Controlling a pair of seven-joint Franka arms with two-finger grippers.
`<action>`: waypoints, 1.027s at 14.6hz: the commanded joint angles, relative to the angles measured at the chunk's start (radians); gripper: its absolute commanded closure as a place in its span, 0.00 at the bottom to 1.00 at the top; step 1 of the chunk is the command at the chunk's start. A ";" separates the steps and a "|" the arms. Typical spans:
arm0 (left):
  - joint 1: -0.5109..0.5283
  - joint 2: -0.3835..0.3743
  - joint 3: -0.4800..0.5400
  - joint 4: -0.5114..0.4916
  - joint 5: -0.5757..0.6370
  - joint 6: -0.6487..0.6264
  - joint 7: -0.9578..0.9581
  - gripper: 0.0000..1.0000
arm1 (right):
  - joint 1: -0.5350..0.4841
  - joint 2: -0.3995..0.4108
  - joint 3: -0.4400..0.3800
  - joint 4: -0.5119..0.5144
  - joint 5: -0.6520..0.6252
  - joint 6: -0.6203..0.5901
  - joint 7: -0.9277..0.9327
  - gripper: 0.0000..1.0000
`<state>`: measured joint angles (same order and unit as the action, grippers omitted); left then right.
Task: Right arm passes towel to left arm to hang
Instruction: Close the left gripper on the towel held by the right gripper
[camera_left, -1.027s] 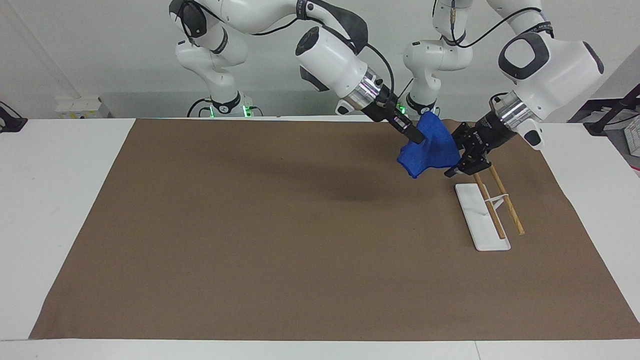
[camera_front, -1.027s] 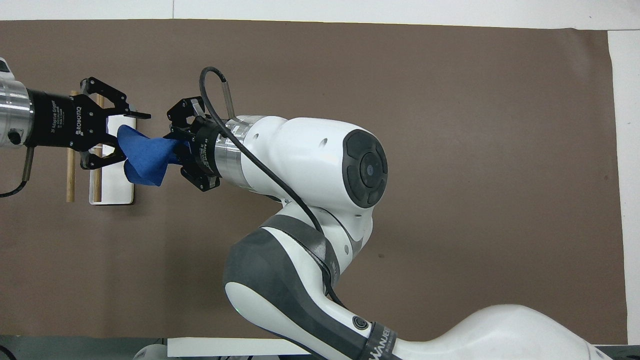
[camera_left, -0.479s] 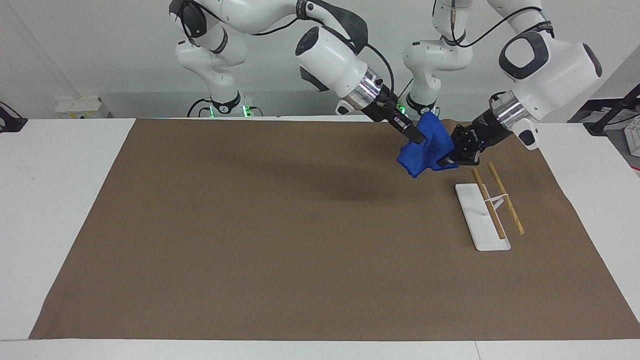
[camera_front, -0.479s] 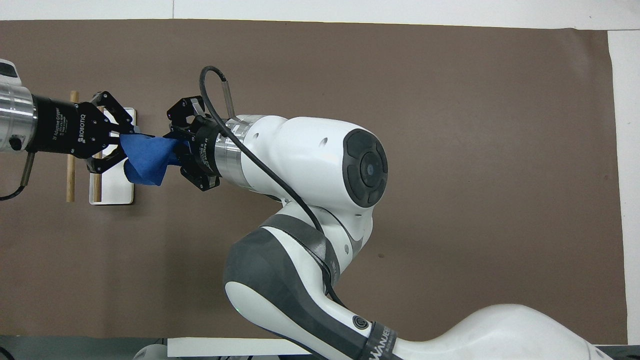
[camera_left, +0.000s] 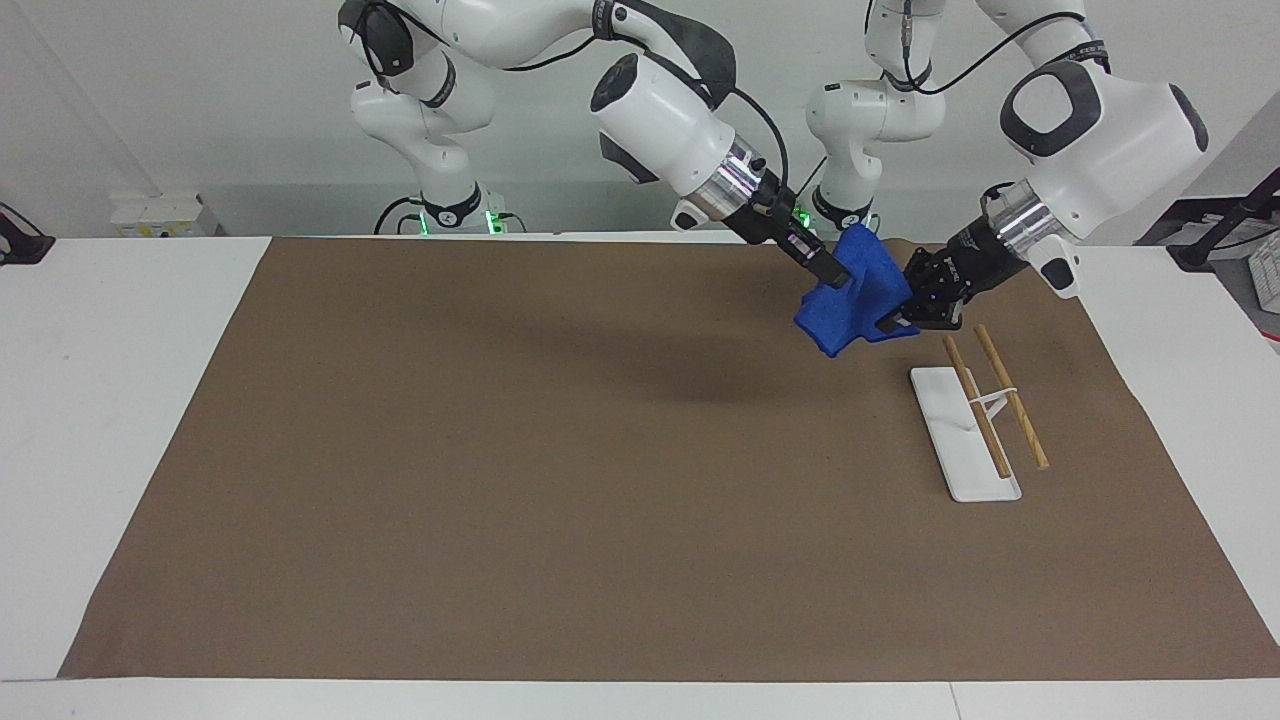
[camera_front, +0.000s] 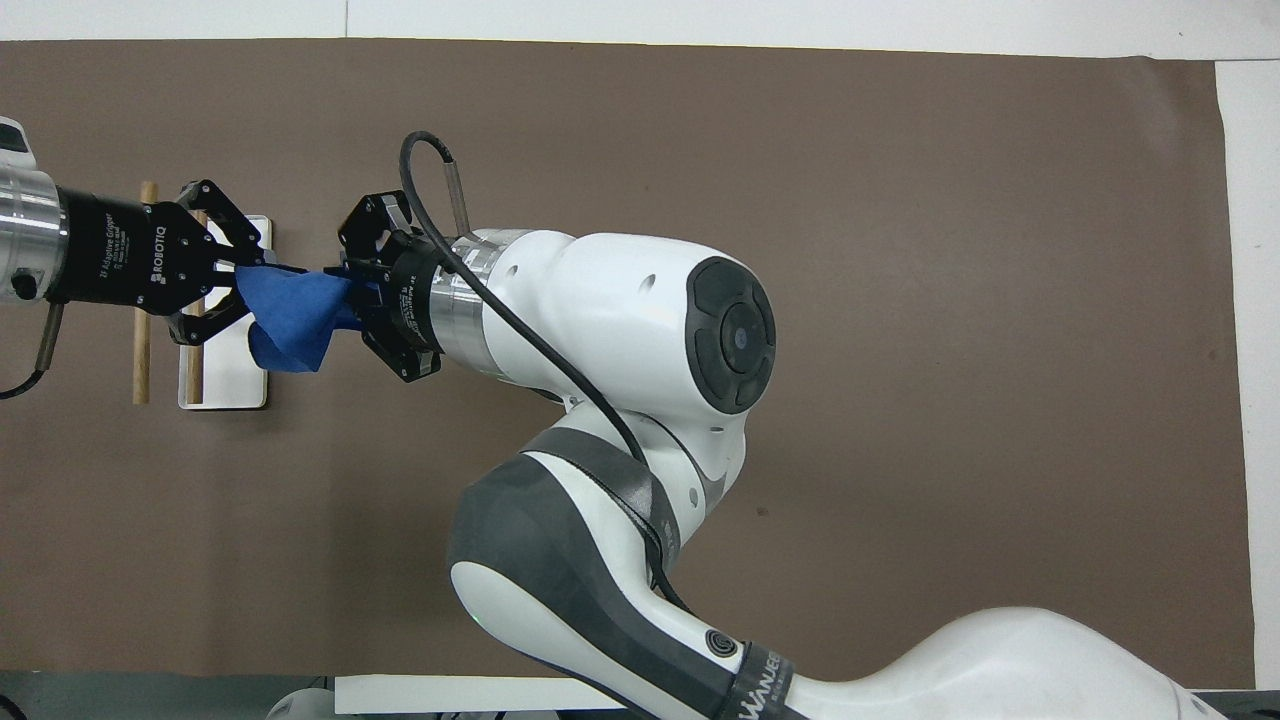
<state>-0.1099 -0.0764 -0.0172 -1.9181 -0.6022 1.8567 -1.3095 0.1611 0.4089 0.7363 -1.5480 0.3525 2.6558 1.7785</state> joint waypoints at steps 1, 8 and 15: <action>-0.008 -0.011 0.014 0.001 -0.001 -0.011 0.012 1.00 | -0.011 0.013 0.015 0.013 0.000 -0.005 0.001 0.01; -0.008 0.020 0.033 0.082 -0.004 0.001 0.012 1.00 | -0.012 0.011 0.014 0.008 -0.030 -0.004 -0.040 0.01; -0.008 0.037 0.037 0.125 -0.008 0.051 0.015 1.00 | -0.092 -0.058 -0.027 -0.067 -0.147 -0.231 -0.558 0.01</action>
<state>-0.1098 -0.0524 0.0080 -1.8091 -0.6022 1.8920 -1.3064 0.1136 0.4035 0.7251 -1.5769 0.2316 2.5258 1.3725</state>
